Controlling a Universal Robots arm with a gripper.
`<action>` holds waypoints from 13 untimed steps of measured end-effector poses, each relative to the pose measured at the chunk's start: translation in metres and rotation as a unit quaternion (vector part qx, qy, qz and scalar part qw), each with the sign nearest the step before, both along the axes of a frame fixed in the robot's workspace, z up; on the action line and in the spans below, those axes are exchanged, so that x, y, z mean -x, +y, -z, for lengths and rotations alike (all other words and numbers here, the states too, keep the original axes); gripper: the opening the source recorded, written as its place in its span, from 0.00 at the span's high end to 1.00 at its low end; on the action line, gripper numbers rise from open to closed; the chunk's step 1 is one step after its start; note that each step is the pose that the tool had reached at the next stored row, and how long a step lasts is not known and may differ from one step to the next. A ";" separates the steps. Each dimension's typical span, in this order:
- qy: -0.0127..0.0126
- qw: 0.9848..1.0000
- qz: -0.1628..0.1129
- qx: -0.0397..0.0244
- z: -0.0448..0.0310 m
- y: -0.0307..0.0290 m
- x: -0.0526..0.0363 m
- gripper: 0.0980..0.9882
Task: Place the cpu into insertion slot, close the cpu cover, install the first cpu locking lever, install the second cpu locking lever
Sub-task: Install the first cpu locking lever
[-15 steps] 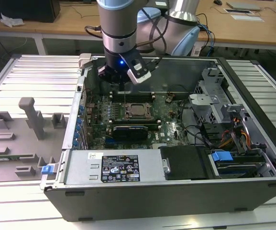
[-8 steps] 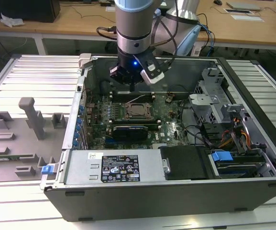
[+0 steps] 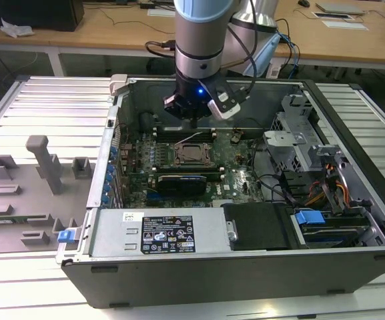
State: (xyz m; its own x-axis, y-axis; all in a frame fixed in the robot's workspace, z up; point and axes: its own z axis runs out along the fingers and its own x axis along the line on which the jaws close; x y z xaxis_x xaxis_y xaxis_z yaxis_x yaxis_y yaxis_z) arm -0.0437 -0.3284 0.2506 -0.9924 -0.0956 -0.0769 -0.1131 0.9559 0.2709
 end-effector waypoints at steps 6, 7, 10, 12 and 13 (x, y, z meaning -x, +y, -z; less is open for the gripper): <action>-0.013 1.000 0.000 0.000 0.0041 0.0000 0.0007 0.99; -0.013 1.000 0.000 0.001 0.0041 -0.0001 0.0007 0.99; -0.013 1.000 0.000 0.001 0.0042 0.0000 0.0007 0.99; -0.013 1.000 0.000 0.001 0.0046 0.0001 0.0007 0.99; -0.013 1.000 0.000 0.005 0.0052 0.0000 0.0009 0.99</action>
